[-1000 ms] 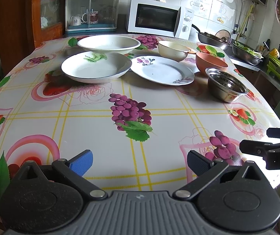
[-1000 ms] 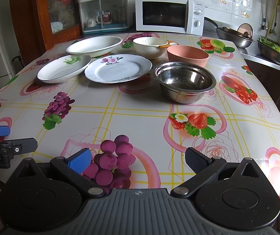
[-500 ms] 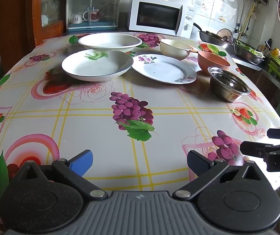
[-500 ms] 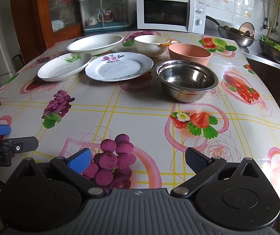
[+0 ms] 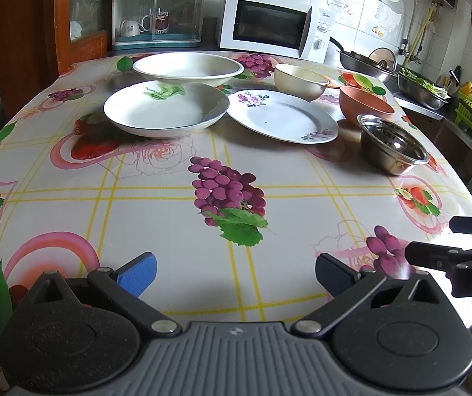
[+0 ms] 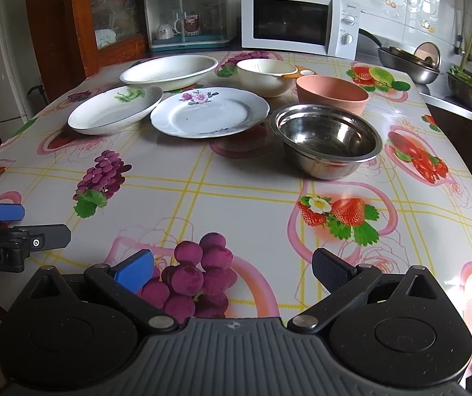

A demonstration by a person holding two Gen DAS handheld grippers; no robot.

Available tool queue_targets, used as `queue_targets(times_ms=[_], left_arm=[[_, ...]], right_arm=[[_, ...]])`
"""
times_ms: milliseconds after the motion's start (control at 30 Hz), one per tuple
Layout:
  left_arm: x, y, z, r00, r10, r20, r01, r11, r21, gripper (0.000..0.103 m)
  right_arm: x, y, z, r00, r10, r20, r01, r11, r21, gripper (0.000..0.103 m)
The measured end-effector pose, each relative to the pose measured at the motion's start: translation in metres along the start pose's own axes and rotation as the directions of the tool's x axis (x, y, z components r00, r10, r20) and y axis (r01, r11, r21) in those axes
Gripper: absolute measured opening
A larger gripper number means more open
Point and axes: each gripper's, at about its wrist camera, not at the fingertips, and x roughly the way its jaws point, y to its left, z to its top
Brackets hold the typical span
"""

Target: Organize plates and bowls

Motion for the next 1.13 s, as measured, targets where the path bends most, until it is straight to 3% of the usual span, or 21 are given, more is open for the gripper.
queue_targets(times_ms=[533, 933, 1133], left_arm=[[0.012, 0.019, 0.040, 0.998, 0.063, 0.017, -0.064, 0.997, 0.031, 0.103], [0.017, 0.050, 0.110, 0.994, 0.074, 0.085, -0.079, 0.995, 0.053, 0.103], [0.032, 0.072, 0.147, 0.996, 0.047, 0.071, -0.051, 0.997, 0.054, 0.103]], right_arm=[[0.011, -0.004, 0.040, 1.000, 0.030, 0.003, -0.029, 0.995, -0.093, 0.103], [0.027, 0.001, 0.115, 0.998, 0.058, -0.002, -0.058, 0.974, -0.217, 0.103], [0.040, 0.009, 0.158, 0.998, 0.068, 0.010, -0.063, 0.963, -0.261, 0.103]])
